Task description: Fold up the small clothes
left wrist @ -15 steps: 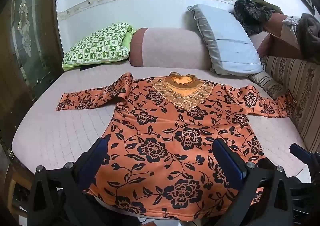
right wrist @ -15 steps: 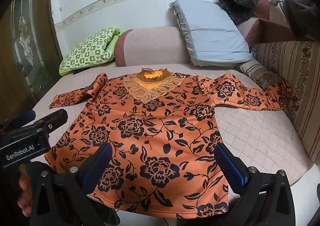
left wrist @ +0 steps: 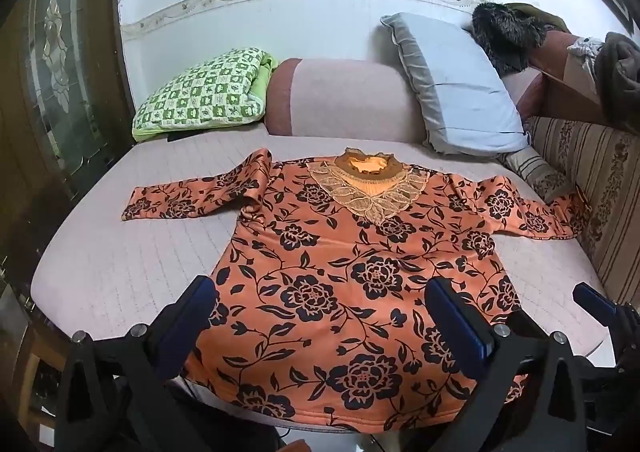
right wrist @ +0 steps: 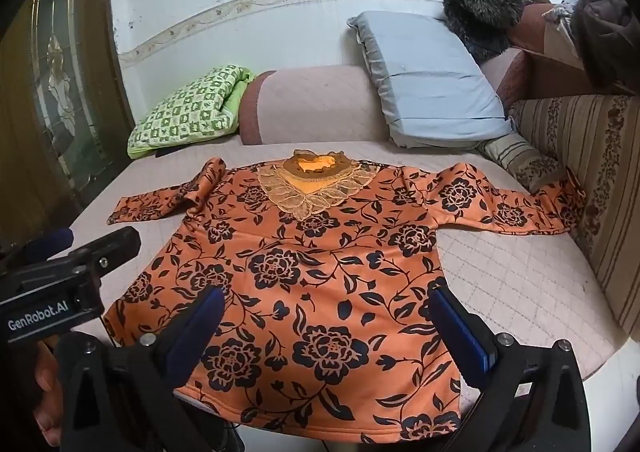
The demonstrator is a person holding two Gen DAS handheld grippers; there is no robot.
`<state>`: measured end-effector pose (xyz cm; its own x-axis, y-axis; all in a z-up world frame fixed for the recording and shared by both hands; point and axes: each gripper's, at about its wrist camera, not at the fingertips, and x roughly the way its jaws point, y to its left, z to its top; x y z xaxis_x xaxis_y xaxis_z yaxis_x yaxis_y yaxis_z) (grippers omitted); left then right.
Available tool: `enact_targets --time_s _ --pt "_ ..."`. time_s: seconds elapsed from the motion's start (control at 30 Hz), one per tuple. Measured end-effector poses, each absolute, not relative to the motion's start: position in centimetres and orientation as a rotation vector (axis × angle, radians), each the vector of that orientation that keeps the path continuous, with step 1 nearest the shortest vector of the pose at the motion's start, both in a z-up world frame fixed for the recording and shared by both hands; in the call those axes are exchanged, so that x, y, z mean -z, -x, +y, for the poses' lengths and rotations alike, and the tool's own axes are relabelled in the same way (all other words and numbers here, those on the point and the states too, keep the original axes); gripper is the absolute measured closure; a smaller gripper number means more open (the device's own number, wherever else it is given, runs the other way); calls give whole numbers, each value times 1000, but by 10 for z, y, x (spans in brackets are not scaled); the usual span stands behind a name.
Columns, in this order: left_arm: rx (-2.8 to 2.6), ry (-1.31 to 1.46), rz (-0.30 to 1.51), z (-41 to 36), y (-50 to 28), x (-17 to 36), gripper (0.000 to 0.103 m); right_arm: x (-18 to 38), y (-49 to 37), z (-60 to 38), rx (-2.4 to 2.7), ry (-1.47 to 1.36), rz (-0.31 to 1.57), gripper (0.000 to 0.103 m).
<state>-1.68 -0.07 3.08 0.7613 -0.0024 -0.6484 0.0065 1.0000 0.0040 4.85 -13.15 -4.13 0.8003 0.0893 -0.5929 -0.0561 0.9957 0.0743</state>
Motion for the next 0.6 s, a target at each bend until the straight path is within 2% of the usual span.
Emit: enact_targets --time_s 0.6 --pt "-1 23 723 2 21 -27 0 38 -43 -132 -71 -46 625 0"
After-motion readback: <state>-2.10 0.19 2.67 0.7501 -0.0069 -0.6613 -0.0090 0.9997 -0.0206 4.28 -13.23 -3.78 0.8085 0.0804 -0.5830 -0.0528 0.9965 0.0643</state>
